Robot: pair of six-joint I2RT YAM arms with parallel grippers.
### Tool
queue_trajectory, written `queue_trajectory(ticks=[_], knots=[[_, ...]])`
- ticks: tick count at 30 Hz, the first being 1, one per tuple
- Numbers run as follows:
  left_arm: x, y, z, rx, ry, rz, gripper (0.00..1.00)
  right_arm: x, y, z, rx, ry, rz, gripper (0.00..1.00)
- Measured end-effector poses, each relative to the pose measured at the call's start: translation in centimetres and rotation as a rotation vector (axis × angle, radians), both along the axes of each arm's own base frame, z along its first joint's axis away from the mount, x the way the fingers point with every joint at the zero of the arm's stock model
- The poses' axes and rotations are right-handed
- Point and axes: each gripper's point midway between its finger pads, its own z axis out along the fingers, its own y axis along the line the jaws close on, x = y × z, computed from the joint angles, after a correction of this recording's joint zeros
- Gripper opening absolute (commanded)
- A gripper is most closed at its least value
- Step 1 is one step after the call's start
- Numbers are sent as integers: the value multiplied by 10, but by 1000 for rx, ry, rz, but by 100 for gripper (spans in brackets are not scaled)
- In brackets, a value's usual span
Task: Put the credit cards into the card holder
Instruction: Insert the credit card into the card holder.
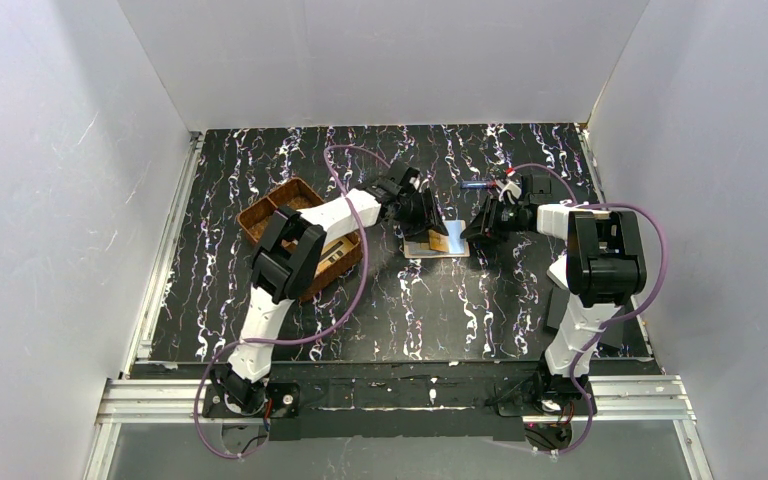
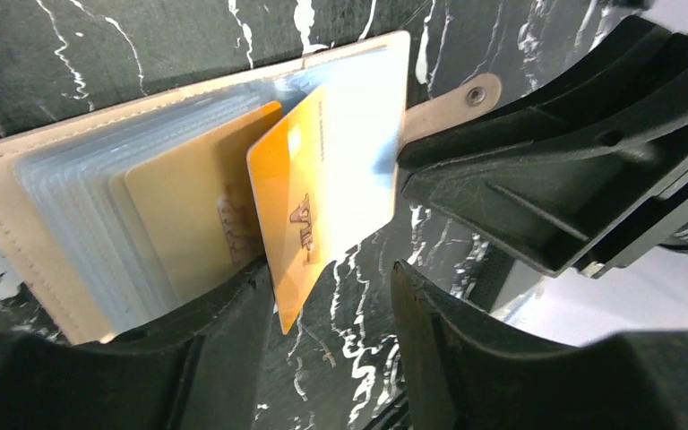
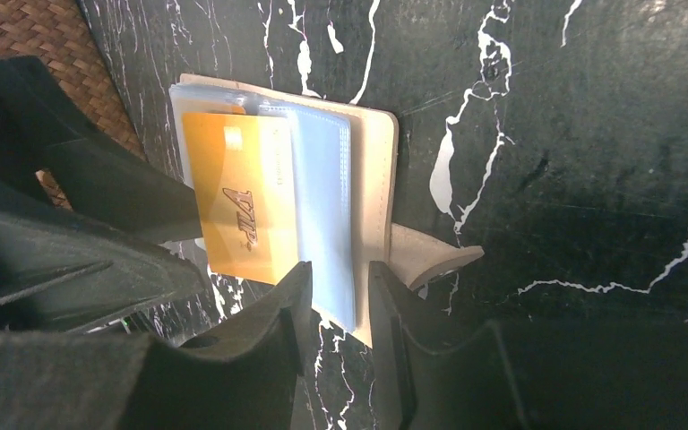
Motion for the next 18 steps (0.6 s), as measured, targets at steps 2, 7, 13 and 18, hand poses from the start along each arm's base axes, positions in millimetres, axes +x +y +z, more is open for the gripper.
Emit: queue_trajectory(ticks=[2,7,13,18], knots=[[-2,2,3,48,-11,-13,53,0,0,0,-2,0,1,37],[-2,14,13,176,-42,-23,53,-1,0,-1,-6,-2,8,36],[-2,25,14,253,-53,-37,48,-1,-1,-1,-8,-5,11,35],[-5,24,1,257,-25,-56,44,-2,0,-1,-6,-4,12,34]])
